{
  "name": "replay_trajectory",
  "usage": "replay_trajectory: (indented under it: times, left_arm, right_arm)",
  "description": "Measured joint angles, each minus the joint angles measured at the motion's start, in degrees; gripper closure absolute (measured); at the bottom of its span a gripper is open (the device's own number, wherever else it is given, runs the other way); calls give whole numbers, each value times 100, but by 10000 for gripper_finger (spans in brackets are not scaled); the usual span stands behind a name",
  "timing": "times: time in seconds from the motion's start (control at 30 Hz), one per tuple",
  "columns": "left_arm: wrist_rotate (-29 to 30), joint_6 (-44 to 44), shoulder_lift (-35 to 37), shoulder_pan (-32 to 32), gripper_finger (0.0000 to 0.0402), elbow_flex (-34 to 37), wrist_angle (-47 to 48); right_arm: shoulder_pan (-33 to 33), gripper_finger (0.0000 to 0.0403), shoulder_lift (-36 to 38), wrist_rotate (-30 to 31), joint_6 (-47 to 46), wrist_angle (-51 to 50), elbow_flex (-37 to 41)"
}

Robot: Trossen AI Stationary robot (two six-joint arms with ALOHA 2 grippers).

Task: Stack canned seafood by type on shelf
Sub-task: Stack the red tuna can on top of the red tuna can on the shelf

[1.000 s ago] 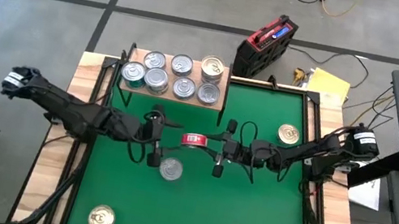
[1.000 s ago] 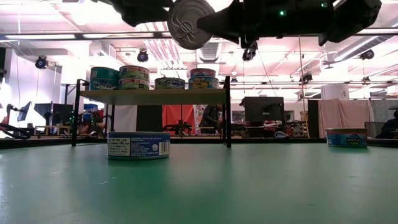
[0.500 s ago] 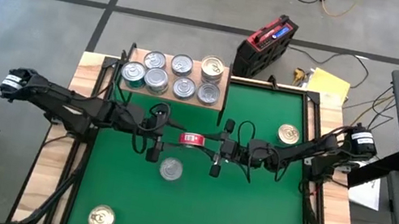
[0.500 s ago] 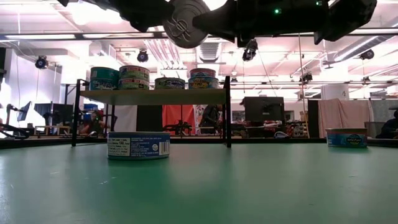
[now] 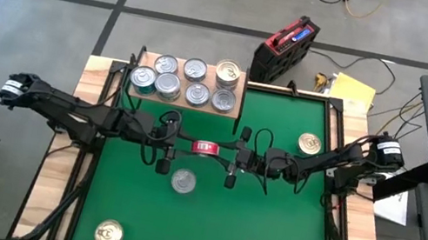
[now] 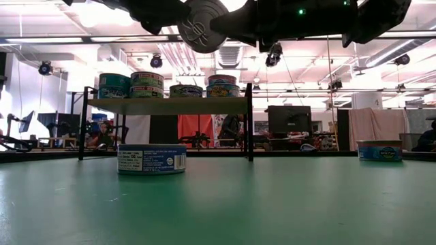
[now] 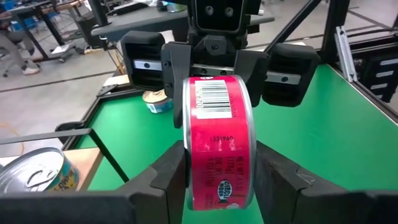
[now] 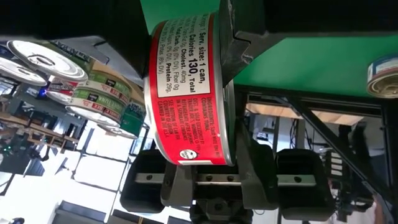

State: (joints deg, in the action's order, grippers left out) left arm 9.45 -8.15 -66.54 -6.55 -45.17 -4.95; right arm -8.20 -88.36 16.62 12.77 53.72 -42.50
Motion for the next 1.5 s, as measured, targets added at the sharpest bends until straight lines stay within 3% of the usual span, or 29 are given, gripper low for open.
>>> replay_trajectory:
  times: [0.1, 0.33, 0.53, 0.77, 0.97, 1.17, 1.23, 1.37, 1.5]
  left_arm:
    - [52, 57, 58, 22, 275, 0, -3]
    - [150, 78, 275, 226, 275, 2, 123]
    - [305, 273, 763, 758, 275, 2, 515]
    - [89, 357, 1715, 1912, 275, -59, 1381]
    - [-1529, 765, 1949, 3209, 275, -570, 2202]
    - [-2549, 312, 1509, 4258, 275, -1516, 3544]
    - [-2605, 271, 1304, 4456, 275, -1797, 3702]
    - [-2184, -35, 837, 4840, 275, -2333, 4222]
    - [-2401, -321, 435, 5090, 275, -2726, 4511]
  right_arm:
    - [2, 271, 0, -11, 12, 33, -14]
    - [6, 138, 75, 200, -78, 227, -20]
    - [-5, 91, 268, 743, -89, 158, -19]
    - [0, 101, 455, 789, -121, -151, -13]
    - [45, 120, 576, 802, -145, -343, -8]
    - [74, 135, 590, 802, -154, -432, -8]
    - [74, 140, 590, 802, -139, -455, -8]
    - [74, 148, 590, 800, -203, -650, -8]
    - [74, 153, 590, 802, -321, -890, -8]
